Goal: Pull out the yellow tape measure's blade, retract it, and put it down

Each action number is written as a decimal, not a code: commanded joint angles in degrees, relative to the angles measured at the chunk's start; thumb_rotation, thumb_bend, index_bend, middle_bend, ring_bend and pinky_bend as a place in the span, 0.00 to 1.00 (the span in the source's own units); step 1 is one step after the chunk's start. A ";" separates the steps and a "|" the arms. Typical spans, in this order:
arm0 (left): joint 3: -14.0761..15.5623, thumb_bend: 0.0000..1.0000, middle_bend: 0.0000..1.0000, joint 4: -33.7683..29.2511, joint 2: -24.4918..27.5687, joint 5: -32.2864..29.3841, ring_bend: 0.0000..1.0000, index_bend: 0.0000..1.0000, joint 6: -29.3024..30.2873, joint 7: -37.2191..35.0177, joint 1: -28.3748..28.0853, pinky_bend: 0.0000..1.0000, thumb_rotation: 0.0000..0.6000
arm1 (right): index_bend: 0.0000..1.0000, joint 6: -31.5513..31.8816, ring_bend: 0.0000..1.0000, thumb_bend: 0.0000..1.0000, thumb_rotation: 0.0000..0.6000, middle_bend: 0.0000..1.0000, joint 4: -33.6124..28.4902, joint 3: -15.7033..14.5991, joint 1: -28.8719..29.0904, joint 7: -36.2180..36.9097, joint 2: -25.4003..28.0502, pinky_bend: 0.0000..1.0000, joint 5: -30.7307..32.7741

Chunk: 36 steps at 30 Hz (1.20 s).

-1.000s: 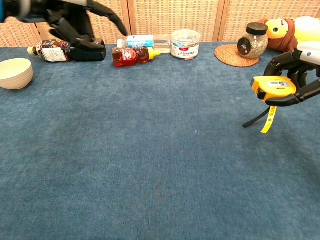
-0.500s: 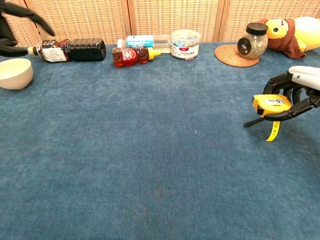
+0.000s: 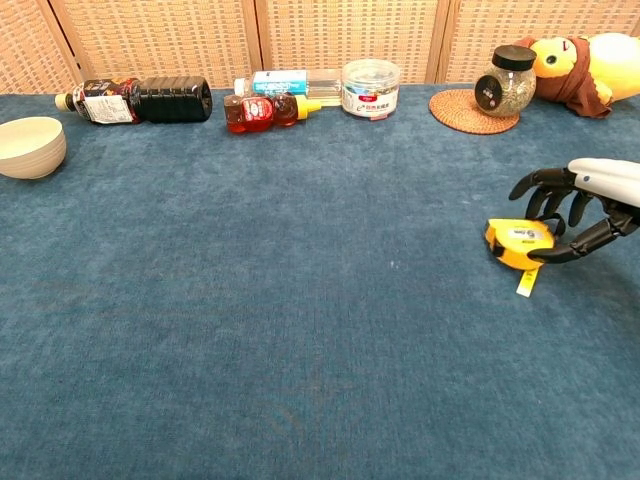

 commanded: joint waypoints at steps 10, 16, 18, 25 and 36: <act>0.18 0.37 0.94 1.68 -2.78 -4.20 0.91 0.27 7.95 8.61 7.77 0.87 0.90 | 0.23 9.76 0.31 0.28 0.68 0.33 -4.61 2.85 -3.40 0.82 2.84 0.36 -0.72; -1.76 0.37 0.94 4.03 -7.85 -7.07 0.87 0.51 16.78 13.25 12.82 0.86 0.98 | 0.48 17.34 0.52 0.28 0.68 0.50 -4.05 2.87 -6.70 -2.10 3.45 0.50 -2.34; -1.54 0.37 0.92 5.04 -9.32 -7.80 0.83 0.52 19.07 14.74 14.93 0.85 1.00 | 0.53 20.35 0.56 0.28 0.68 0.54 -4.52 2.71 -8.75 -2.96 4.46 0.54 -2.29; -0.95 0.37 0.78 5.95 -11.46 -7.38 0.69 0.55 22.91 15.19 19.26 0.77 1.00 | 0.58 24.88 0.61 0.28 0.68 0.58 -5.75 0.76 -13.44 -5.14 7.22 0.57 -2.78; 0.76 0.37 0.75 7.97 -14.56 -4.98 0.63 0.60 27.53 16.95 24.93 0.71 1.00 | 0.59 30.06 0.60 0.28 0.67 0.58 -9.05 -1.85 -20.42 -6.68 10.03 0.57 -2.59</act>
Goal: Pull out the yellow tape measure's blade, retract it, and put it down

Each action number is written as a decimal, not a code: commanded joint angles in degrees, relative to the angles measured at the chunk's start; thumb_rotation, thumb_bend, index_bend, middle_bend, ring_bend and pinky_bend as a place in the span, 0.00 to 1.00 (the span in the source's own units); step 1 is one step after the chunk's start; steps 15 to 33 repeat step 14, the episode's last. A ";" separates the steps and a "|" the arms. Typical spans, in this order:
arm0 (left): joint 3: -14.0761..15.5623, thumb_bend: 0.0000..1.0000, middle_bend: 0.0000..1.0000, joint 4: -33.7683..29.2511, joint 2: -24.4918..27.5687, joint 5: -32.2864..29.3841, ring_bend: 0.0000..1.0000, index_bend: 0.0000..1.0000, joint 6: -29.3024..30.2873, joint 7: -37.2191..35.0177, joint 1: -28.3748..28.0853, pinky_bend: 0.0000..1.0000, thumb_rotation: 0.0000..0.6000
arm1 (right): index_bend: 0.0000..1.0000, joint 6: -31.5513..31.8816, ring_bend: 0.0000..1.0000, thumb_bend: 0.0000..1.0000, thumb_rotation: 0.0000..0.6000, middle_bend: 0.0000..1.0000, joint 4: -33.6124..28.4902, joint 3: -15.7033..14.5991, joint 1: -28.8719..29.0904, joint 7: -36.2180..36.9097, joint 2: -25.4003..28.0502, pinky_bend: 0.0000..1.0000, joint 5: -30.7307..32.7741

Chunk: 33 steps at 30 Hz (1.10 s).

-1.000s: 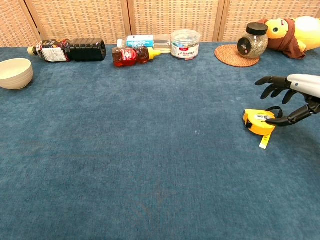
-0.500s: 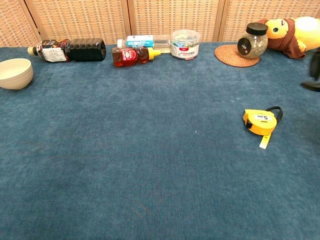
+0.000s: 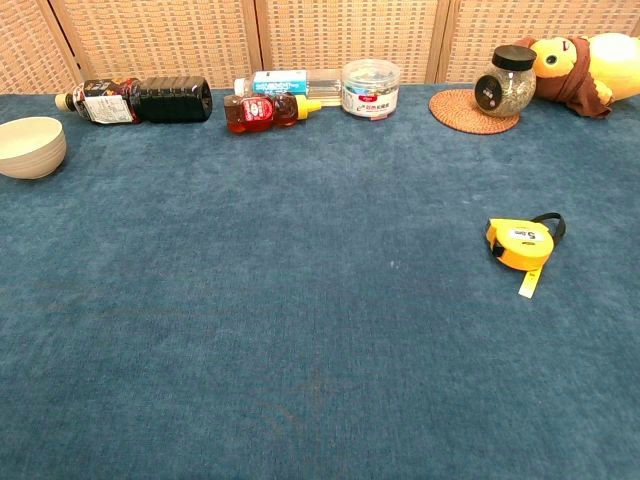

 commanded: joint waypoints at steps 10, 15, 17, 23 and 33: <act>1.08 0.37 0.75 -2.08 -0.11 2.91 0.63 0.61 2.21 1.70 3.30 0.70 1.00 | 0.59 3.88 0.60 0.29 0.68 0.58 -0.27 -1.71 -4.91 1.15 1.69 0.57 -1.69; 0.47 0.37 0.75 -3.84 0.92 3.07 0.63 0.61 2.11 3.35 3.37 0.70 1.00 | 0.59 3.42 0.60 0.28 0.68 0.58 -0.01 -1.37 -5.02 2.00 1.75 0.57 -2.18; 0.47 0.37 0.75 -3.84 0.92 3.07 0.63 0.61 2.11 3.35 3.37 0.70 1.00 | 0.59 3.42 0.60 0.28 0.68 0.58 -0.01 -1.37 -5.02 2.00 1.75 0.57 -2.18; 0.47 0.37 0.75 -3.84 0.92 3.07 0.63 0.61 2.11 3.35 3.37 0.70 1.00 | 0.59 3.42 0.60 0.28 0.68 0.58 -0.01 -1.37 -5.02 2.00 1.75 0.57 -2.18; 0.47 0.37 0.75 -3.84 0.92 3.07 0.63 0.61 2.11 3.35 3.37 0.70 1.00 | 0.59 3.42 0.60 0.28 0.68 0.58 -0.01 -1.37 -5.02 2.00 1.75 0.57 -2.18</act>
